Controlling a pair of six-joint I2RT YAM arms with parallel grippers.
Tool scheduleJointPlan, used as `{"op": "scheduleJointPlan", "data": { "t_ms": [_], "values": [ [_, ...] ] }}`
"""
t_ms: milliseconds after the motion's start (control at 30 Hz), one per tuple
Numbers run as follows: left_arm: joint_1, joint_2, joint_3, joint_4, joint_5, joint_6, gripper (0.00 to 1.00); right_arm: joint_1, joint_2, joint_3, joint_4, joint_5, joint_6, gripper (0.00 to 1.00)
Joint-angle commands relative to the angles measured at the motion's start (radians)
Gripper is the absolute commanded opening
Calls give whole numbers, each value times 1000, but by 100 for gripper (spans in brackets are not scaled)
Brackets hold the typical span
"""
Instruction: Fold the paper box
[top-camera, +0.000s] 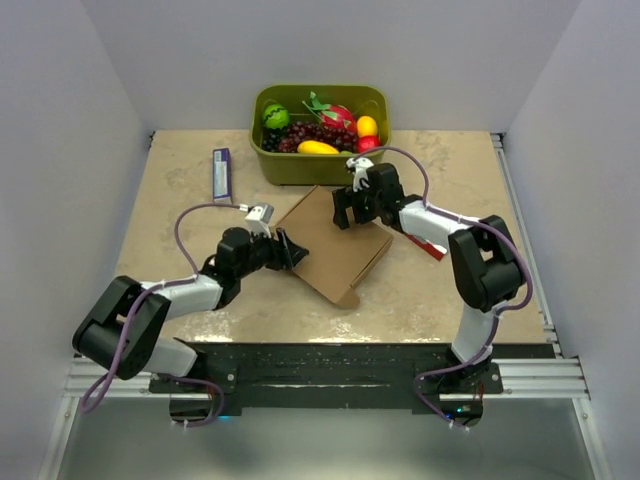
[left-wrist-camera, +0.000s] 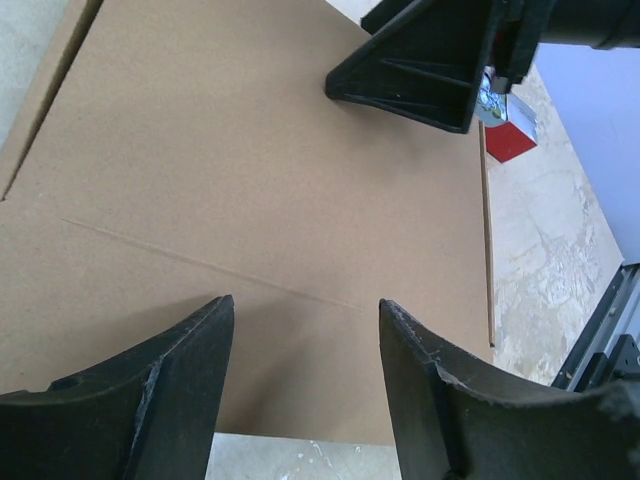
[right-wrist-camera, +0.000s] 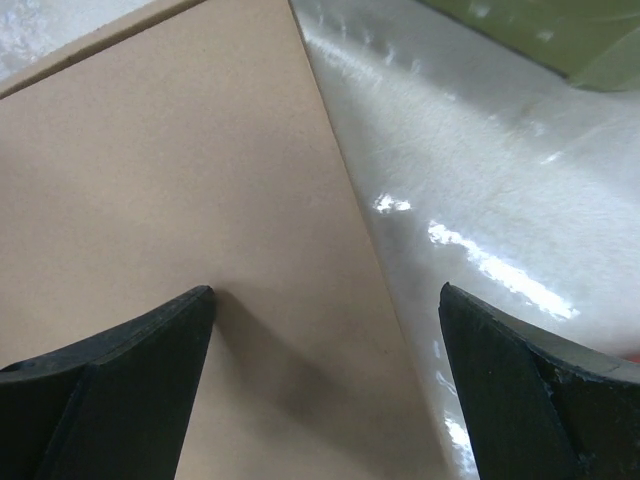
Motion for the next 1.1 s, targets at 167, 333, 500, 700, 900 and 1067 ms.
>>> {"op": "scheduleJointPlan", "data": {
  "t_ms": [167,333,500,700,900,1067],
  "values": [
    [-33,58,-65,124,-2,-55,64,-12,59,56,-104,-169,38,91],
    [-36,33,-133,139,-45,-54,64,-14,70,22,-151,-239,61,84],
    [-36,35,-173,203,-41,-61,66,-17,59,-50,-150,-339,115,77],
    [-36,0,-226,297,-42,-77,71,-17,47,-156,-44,-500,206,66],
    [-36,-95,-286,364,-53,-43,71,-14,56,-236,77,-623,278,52],
    [-38,-189,-328,400,-47,-24,72,-2,72,-273,125,-687,319,43]
  ]
}}
